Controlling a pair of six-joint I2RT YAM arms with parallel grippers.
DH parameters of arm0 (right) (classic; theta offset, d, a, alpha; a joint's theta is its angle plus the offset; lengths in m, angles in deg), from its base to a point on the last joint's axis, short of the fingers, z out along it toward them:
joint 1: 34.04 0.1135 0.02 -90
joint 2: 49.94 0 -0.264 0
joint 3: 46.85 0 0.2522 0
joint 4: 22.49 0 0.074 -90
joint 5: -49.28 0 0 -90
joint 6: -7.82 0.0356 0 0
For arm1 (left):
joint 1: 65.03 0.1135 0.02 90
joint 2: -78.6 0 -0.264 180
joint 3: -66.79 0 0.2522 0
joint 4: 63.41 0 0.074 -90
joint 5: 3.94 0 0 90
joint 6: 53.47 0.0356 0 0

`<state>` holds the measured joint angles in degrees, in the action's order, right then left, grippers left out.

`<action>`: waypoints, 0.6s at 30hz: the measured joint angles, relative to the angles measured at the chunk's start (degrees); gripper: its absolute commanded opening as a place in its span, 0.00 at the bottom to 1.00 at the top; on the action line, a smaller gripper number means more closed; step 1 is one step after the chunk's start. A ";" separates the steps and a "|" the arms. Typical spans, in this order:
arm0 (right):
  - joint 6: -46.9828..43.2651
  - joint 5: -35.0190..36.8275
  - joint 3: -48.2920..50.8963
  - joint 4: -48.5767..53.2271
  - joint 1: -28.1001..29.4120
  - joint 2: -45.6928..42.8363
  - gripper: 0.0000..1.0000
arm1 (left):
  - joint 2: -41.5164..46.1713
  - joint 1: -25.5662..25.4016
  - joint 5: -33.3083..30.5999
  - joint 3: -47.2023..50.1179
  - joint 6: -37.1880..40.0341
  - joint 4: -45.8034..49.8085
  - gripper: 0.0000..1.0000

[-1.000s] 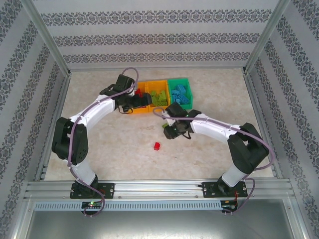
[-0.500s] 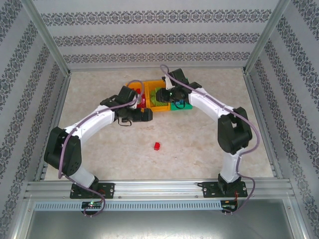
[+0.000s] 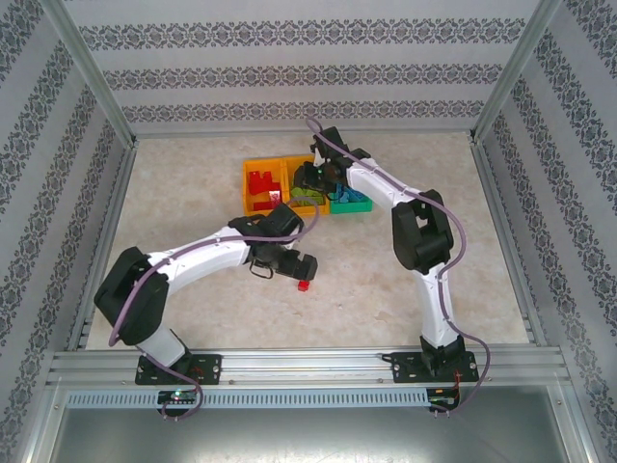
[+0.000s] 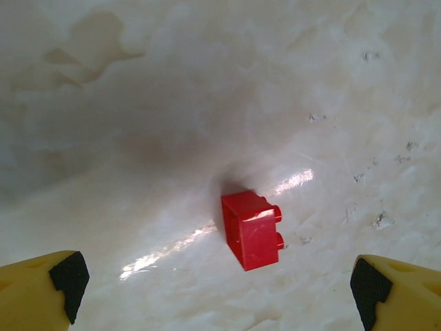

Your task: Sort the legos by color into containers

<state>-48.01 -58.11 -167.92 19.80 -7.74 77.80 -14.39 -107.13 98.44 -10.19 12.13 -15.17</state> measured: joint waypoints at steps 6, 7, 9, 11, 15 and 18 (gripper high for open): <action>1.49 -0.37 -1.86 0.35 -0.72 0.57 0.70 | -4.96 -2.43 -0.48 -2.84 -0.46 1.92 0.96; 1.68 -0.52 -2.05 0.39 -0.76 0.57 0.71 | -5.35 -2.64 -0.48 -2.99 -0.61 2.27 0.95; 1.79 -1.05 -2.12 0.39 -1.01 0.57 0.72 | -6.05 -3.15 -0.46 -3.43 -1.05 2.95 0.93; 1.97 -1.49 -2.12 0.37 -1.07 0.57 0.73 | -7.06 -3.72 -0.44 -4.26 -1.38 3.32 0.92; 2.43 -2.27 -2.05 0.33 -1.05 0.55 0.77 | -10.19 -4.94 -0.39 -6.51 -2.21 3.85 0.83; 2.67 -2.86 -1.36 -0.09 -1.05 0.15 0.77 | -12.04 -5.20 -0.46 -7.23 -3.04 4.04 0.72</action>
<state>-45.34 -60.97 -169.27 19.71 -8.79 77.96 -26.43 -112.34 97.98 -17.42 9.09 -11.13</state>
